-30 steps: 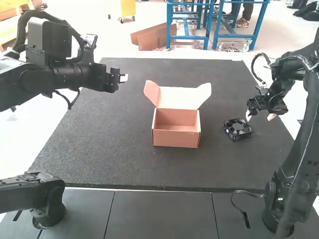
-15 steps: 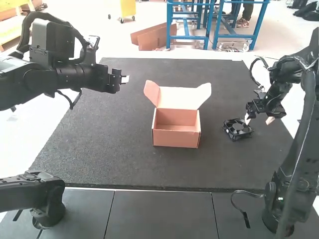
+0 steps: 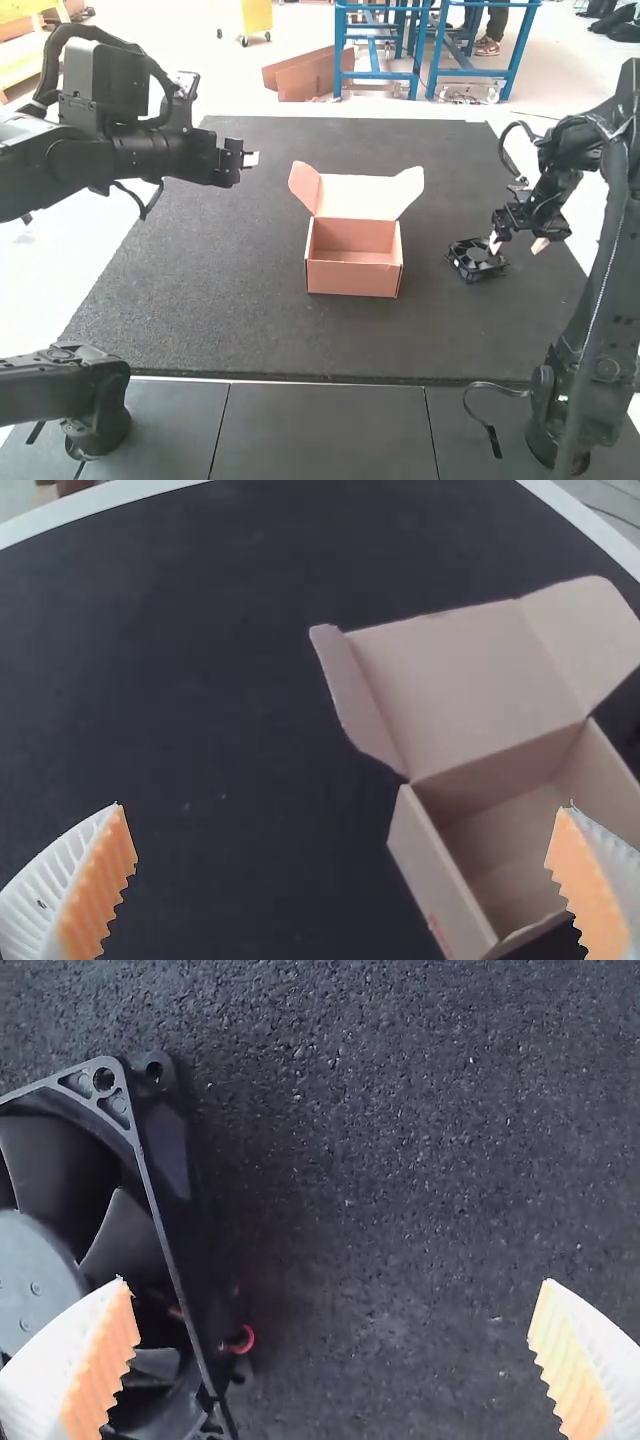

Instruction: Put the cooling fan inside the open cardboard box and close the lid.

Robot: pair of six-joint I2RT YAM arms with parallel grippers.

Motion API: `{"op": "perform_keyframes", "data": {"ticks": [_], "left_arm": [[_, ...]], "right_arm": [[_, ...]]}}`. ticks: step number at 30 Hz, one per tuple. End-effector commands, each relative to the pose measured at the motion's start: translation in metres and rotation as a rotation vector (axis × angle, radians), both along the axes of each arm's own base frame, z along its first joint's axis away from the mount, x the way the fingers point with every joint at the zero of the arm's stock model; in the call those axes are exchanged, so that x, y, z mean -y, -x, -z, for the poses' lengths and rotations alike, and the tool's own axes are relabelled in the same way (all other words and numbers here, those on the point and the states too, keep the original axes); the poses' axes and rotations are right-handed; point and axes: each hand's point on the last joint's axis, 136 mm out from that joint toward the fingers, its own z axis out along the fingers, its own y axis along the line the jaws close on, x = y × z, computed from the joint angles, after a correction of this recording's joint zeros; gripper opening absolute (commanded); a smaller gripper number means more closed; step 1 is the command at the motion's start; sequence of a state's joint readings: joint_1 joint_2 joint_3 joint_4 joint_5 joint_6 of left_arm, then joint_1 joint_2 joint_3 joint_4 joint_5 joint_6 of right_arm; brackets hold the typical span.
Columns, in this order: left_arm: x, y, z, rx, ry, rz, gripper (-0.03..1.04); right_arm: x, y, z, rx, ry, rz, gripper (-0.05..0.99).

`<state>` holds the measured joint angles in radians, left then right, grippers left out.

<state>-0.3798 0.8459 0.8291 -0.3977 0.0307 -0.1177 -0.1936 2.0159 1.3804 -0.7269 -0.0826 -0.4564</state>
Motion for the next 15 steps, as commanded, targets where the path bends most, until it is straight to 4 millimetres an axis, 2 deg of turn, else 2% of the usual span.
{"op": "perform_keyframes", "data": {"ticks": [1,9,15], "left_arm": [[0.003,-0.001,-0.019,0.038,0.021,0.01,0.97],[0.003,-0.001,-0.019,0.035,0.02,0.008,0.97],[0.003,-0.001,-0.019,0.035,0.02,0.01,0.97]], "right_arm": [[0.0,-0.013,-0.005,0.026,-0.001,0.003,0.9],[0.001,-0.017,0.003,0.011,-0.004,0.004,0.9],[0.001,-0.006,0.011,-0.043,-0.005,0.005,0.9]]}}
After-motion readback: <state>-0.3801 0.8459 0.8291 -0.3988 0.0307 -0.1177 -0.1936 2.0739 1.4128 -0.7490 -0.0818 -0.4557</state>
